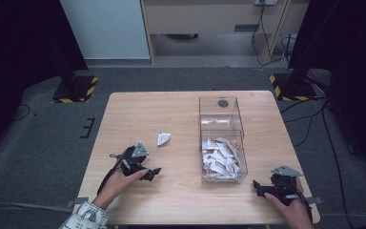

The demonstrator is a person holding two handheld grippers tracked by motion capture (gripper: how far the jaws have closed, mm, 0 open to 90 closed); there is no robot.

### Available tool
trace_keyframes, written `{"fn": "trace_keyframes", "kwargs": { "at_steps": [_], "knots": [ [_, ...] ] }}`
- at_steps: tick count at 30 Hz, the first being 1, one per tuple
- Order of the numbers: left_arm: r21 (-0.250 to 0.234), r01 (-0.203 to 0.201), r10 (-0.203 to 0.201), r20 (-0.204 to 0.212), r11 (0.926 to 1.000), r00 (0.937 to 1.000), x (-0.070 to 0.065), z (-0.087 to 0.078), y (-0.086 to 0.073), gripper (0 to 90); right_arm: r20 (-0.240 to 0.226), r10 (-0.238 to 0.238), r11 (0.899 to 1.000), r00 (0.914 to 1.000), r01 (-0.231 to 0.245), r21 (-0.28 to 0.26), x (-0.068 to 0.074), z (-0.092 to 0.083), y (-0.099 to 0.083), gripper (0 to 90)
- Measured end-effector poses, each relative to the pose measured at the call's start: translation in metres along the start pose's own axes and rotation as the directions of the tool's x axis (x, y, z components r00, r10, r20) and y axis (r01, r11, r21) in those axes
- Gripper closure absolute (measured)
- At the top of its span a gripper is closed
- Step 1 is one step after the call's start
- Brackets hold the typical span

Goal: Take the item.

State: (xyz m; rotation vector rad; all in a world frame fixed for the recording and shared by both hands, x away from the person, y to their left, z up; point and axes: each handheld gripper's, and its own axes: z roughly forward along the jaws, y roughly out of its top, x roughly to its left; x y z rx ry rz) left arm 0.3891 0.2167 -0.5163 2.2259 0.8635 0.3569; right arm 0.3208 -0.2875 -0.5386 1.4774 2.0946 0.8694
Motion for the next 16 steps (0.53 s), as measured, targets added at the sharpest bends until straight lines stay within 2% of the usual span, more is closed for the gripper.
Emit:
{"fn": "trace_keyframes", "kwargs": {
  "at_steps": [4, 9, 12, 16],
  "knots": [
    [0.011, 0.032, -0.032, -0.017, 0.9994, 0.9993, 0.008, -0.004, -0.012, 4.6, 0.000, 0.000, 1.000, 1.0000, 0.000, 0.000, 0.000, 0.000, 0.000, 0.8],
    [0.045, 0.033, -0.032, -0.014, 0.9984, 0.9994, 0.013, -0.003, -0.026, 4.2, 0.000, 0.000, 1.000, 1.0000, 0.000, 0.000, 0.000, 0.000, 0.000, 0.9],
    [0.029, 0.049, -0.048, -0.022, 0.9984, 0.9986, 0.015, -0.005, -0.029, 3.6, 0.002, 0.001, 1.000, 1.0000, -0.001, 0.000, 0.000, 0.000, 0.000, 0.9],
    [0.013, 0.038, -0.037, -0.026, 0.9992, 0.9990, 0.012, -0.003, -0.031, 0.4, 0.002, 0.001, 1.000, 1.0000, -0.001, -0.001, 0.000, 0.000, 0.000, 0.8]
  ]
}}
